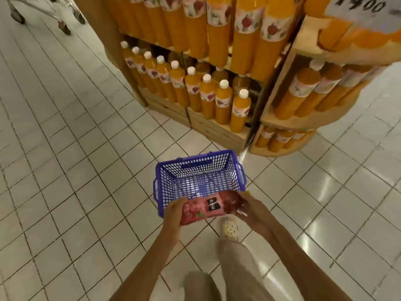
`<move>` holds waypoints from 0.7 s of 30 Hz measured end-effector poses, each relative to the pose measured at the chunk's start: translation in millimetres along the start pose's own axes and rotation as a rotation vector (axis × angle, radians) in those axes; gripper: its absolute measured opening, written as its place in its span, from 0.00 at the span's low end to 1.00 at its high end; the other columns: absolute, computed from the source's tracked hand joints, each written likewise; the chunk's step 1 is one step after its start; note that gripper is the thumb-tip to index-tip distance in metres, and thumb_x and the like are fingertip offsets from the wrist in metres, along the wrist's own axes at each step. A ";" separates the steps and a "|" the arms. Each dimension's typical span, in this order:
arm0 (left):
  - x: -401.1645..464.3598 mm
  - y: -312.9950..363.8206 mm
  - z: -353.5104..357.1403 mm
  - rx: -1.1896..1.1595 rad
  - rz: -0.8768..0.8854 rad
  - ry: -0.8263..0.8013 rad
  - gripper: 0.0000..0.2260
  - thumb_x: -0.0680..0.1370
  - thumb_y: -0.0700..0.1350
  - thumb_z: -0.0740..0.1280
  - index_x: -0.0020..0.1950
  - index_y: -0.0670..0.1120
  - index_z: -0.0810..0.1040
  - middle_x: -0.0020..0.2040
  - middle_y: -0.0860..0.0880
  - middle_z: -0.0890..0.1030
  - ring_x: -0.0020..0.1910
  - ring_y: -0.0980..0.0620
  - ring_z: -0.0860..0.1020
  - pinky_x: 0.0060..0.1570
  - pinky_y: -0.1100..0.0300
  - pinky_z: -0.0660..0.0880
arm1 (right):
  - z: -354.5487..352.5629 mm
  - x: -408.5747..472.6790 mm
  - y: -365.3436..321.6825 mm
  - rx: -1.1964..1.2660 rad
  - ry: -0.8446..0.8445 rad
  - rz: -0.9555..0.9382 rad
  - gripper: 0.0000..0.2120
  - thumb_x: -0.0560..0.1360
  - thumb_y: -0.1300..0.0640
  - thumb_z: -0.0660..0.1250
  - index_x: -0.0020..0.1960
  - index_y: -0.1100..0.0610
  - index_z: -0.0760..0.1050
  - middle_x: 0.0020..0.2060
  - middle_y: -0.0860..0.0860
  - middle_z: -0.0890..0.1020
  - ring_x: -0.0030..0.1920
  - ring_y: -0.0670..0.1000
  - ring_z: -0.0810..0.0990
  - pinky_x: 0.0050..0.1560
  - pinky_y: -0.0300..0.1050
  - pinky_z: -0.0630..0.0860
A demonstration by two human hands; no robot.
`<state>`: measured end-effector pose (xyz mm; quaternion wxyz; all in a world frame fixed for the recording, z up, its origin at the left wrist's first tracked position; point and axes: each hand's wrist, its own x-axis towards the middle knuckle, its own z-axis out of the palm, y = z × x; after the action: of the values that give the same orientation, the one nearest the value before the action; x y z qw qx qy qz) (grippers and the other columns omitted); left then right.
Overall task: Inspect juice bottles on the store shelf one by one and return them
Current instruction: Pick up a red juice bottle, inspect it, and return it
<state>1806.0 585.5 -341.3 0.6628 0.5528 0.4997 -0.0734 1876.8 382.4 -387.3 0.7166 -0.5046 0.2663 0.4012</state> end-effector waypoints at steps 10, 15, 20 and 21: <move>309.2 -84.1 39.4 0.058 -0.229 -0.015 0.05 0.78 0.39 0.63 0.43 0.45 0.76 0.38 0.45 0.81 0.34 0.49 0.79 0.38 0.55 0.77 | -41.3 293.9 43.6 0.002 0.101 0.230 0.05 0.79 0.66 0.61 0.51 0.66 0.75 0.40 0.59 0.84 0.35 0.54 0.85 0.34 0.47 0.82; 439.7 -174.9 48.3 0.052 -0.266 -0.059 0.05 0.79 0.40 0.63 0.44 0.45 0.76 0.43 0.44 0.83 0.33 0.51 0.83 0.25 0.61 0.77 | -77.2 442.2 115.7 -0.184 0.179 0.262 0.03 0.80 0.65 0.62 0.48 0.63 0.74 0.51 0.61 0.78 0.49 0.58 0.79 0.61 0.55 0.74; 532.8 -242.5 62.4 0.000 -0.360 -0.069 0.07 0.81 0.43 0.59 0.55 0.41 0.73 0.54 0.38 0.81 0.46 0.42 0.82 0.44 0.46 0.81 | -102.4 545.7 160.8 -0.289 0.223 0.268 0.09 0.80 0.64 0.62 0.41 0.59 0.72 0.40 0.55 0.78 0.40 0.51 0.78 0.51 0.49 0.77; 543.6 -249.1 65.4 0.001 -0.383 -0.079 0.09 0.81 0.43 0.58 0.57 0.40 0.72 0.55 0.38 0.80 0.45 0.44 0.82 0.39 0.49 0.81 | -107.1 558.1 167.0 -0.298 0.252 0.270 0.09 0.80 0.65 0.62 0.40 0.59 0.71 0.39 0.55 0.78 0.39 0.51 0.78 0.48 0.48 0.78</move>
<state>1948.4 686.0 -917.1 0.6556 0.4445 0.5695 -0.2198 2037.6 481.2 -948.7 0.5351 -0.6109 0.3564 0.4620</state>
